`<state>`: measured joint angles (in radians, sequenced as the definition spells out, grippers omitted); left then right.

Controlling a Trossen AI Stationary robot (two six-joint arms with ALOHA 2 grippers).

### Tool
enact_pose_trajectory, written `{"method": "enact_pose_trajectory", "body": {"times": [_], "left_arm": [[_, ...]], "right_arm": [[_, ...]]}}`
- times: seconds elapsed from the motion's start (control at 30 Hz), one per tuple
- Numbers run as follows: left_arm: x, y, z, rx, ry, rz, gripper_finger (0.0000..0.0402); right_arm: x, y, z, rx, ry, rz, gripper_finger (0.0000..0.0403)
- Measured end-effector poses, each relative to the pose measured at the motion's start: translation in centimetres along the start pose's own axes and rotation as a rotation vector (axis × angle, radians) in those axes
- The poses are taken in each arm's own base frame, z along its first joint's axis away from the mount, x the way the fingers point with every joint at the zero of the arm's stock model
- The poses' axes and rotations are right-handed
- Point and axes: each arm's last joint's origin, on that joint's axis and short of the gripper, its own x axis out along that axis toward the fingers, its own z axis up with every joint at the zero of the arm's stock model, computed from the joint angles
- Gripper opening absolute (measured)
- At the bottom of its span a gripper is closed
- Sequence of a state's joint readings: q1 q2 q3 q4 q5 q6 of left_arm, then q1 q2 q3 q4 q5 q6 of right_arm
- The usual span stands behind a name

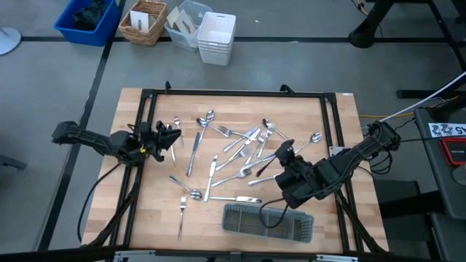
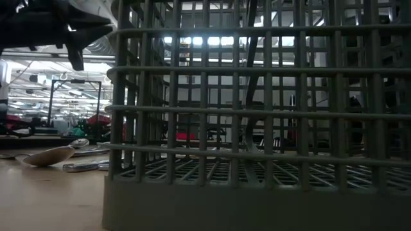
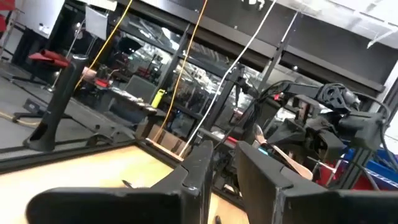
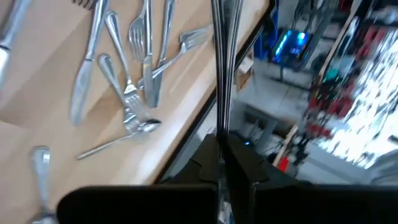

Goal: Sort silverware
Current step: Put the spoon into the gray silverware rack

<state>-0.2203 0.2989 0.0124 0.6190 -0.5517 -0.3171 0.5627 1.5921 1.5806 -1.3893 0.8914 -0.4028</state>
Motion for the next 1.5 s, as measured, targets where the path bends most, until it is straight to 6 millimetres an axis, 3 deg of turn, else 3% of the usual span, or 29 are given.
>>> {"method": "enact_pose_trajectory", "body": {"times": [0.2,0.5,0.73,0.93,1.1,1.3,1.5], "left_arm": [[2.7,-1.5,0.3,0.004,0.011,0.071,0.0062],[10.3,-3.7,1.4,0.031,0.036,0.189,0.0062],[15.8,-4.0,1.3,0.009,0.145,0.104,0.0062],[19.5,-4.2,0.4,0.002,0.237,0.005,0.0065],[21.5,-4.8,-0.1,0.011,0.282,-0.091,0.0099],[22.7,-5.1,-0.6,-0.009,0.346,-0.091,0.0153],[23.5,-5.5,-1.6,-0.068,0.365,-0.088,0.0166]], "right_arm": [[1.9,-1.9,0.1,-0.114,0.005,-0.039,0.0013],[3.8,-4.3,0.5,-0.228,-0.075,-0.069,0.0013],[3.8,-4.9,1.3,-0.275,-0.193,-0.08,0.0011],[3.7,-4.9,1.4,-0.276,-0.221,-0.072,0.0012],[3.7,-4.9,1.5,-0.281,-0.259,-0.048,0.0014],[3.7,-4.8,1.6,-0.293,-0.271,-0.042,0.0012],[3.7,-4.8,1.7,-0.314,-0.304,-0.031,0.0014]]}}
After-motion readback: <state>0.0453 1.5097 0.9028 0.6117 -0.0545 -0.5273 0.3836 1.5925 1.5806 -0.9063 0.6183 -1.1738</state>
